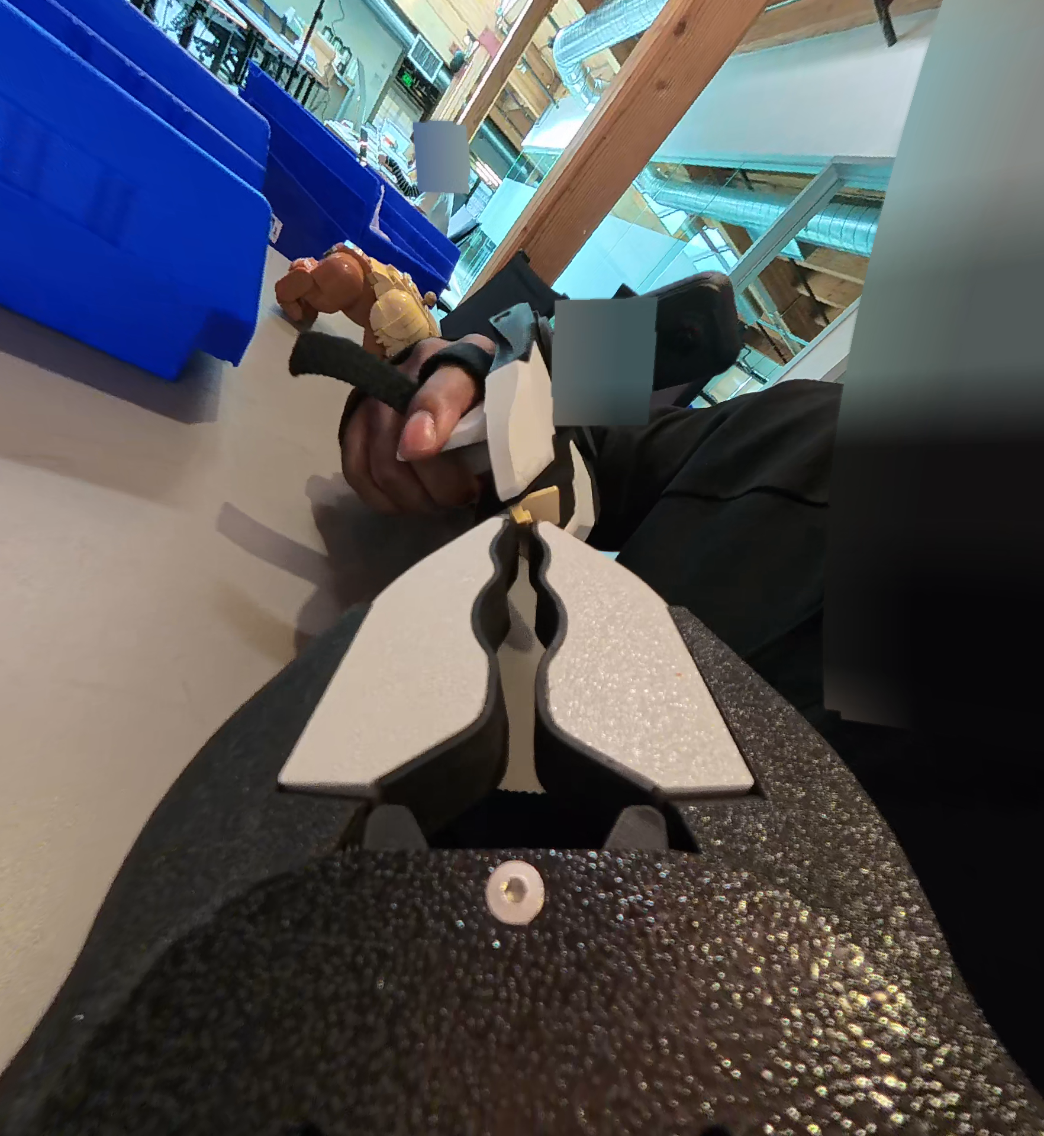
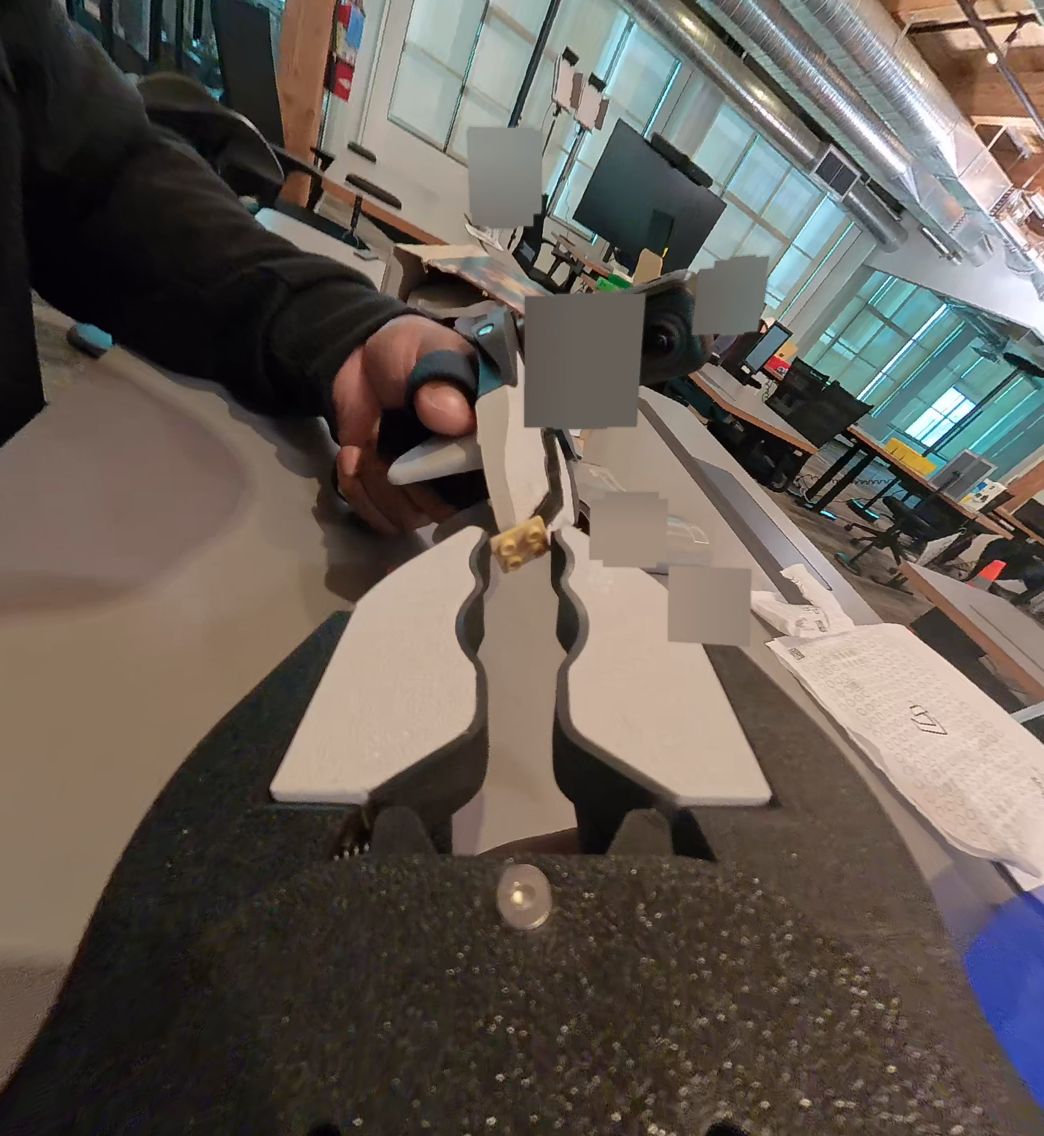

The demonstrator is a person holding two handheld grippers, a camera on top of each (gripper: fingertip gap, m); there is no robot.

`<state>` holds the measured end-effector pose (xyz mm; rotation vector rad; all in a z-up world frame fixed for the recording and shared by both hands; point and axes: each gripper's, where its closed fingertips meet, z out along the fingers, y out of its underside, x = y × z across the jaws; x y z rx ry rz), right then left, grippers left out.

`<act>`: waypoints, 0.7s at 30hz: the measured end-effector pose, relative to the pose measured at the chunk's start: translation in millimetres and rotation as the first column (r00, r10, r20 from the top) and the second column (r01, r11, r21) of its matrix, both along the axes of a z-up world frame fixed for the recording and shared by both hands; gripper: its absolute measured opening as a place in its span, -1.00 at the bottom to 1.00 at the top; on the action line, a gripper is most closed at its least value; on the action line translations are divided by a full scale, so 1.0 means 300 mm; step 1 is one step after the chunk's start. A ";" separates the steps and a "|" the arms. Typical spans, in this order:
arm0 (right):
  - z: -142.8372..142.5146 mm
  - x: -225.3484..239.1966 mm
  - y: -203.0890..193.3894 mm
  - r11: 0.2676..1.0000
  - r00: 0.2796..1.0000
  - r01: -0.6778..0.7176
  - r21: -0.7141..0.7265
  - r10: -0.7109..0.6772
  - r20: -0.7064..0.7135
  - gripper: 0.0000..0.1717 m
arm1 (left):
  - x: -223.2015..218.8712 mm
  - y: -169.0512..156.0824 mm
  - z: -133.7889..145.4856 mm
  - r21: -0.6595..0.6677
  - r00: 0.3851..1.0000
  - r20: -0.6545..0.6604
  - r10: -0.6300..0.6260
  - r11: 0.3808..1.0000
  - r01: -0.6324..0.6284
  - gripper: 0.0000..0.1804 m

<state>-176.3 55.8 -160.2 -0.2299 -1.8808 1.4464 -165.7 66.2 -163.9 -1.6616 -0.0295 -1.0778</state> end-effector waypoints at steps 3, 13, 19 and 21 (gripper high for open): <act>-0.011 0.004 -0.002 0.998 1.000 -0.002 0.057 0.003 -0.024 -0.77 | 0.005 0.000 -0.009 -0.021 1.000 -0.005 -0.006 1.000 0.006 -0.97; -0.055 0.031 0.005 0.961 0.986 -0.018 0.276 0.062 -0.153 -0.61 | 0.026 -0.012 -0.040 -0.108 0.998 0.011 -0.055 0.993 0.055 -0.98; -0.048 0.049 -0.001 0.962 0.982 -0.054 0.266 0.099 -0.158 -0.68 | 0.033 -0.013 -0.057 -0.136 0.997 0.033 -0.074 0.988 0.078 -0.98; -0.058 0.050 -0.005 0.960 0.983 -0.059 0.274 0.104 -0.153 -0.72 | 0.039 -0.015 -0.058 -0.138 0.995 0.039 -0.087 0.986 0.091 -0.98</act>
